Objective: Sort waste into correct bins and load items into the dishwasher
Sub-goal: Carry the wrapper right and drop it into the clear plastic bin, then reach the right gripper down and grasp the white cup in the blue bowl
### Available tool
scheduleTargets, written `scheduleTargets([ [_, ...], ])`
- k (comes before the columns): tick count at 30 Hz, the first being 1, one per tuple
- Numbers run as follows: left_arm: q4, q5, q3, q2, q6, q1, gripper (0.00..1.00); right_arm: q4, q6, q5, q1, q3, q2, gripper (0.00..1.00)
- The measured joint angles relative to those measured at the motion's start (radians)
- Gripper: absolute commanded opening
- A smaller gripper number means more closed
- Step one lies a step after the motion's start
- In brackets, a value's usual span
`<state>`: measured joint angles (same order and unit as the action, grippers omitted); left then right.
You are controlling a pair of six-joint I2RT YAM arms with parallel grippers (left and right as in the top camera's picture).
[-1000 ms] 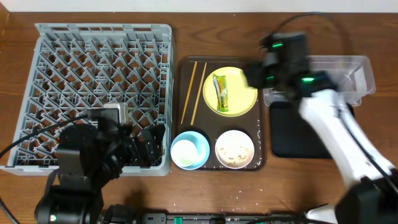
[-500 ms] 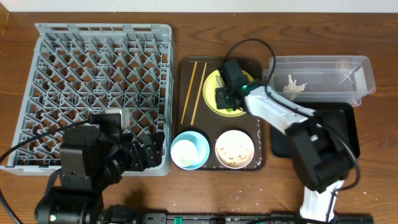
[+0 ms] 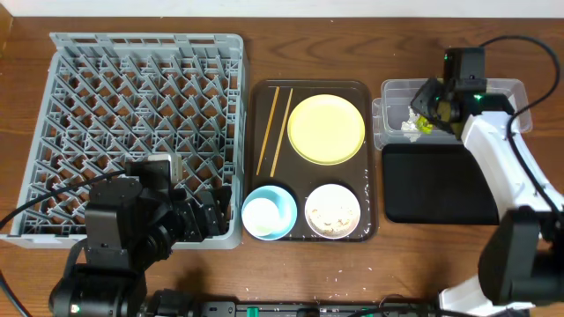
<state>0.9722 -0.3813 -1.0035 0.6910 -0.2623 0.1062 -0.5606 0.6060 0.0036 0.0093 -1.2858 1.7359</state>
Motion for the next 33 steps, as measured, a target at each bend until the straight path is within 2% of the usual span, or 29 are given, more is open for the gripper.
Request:
scheduleTargets([
  [5,0.012,0.000,0.000,0.000,0.000,0.000,0.93,-0.003,-0.135,-0.205,-0.005,0.000,-0.060,0.58],
  [7,0.011,0.000,0.000,0.000,0.008,0.000,0.89,-0.024,-0.196,-0.303,0.009,0.000,-0.127,0.55],
  [8,0.010,-0.001,0.000,0.000,0.012,0.000,0.88,-0.043,-0.214,-0.322,0.022,0.000,-0.151,0.50],
  [10,0.007,-0.001,0.000,0.001,0.034,0.000,0.87,-0.113,-0.281,-0.391,0.118,-0.008,-0.212,0.49],
  [16,-0.008,-0.046,0.000,0.043,0.080,0.000,0.80,-0.170,-0.304,-0.342,0.342,0.001,-0.172,0.50],
  [22,-0.001,-0.111,0.000,0.130,0.103,0.004,0.77,-0.260,-0.326,-0.309,0.484,0.005,-0.160,0.49],
  [26,0.006,-0.108,0.000,0.150,0.114,0.037,0.74,-0.322,-0.329,-0.302,0.569,0.005,-0.159,0.41],
  [30,0.048,-0.048,0.000,0.162,0.114,0.076,0.74,-0.321,-0.368,-0.302,0.647,0.006,-0.158,0.45],
  [33,0.062,0.016,0.000,0.164,0.103,0.079,0.73,-0.295,-0.388,-0.299,0.731,0.017,-0.146,0.51],
])
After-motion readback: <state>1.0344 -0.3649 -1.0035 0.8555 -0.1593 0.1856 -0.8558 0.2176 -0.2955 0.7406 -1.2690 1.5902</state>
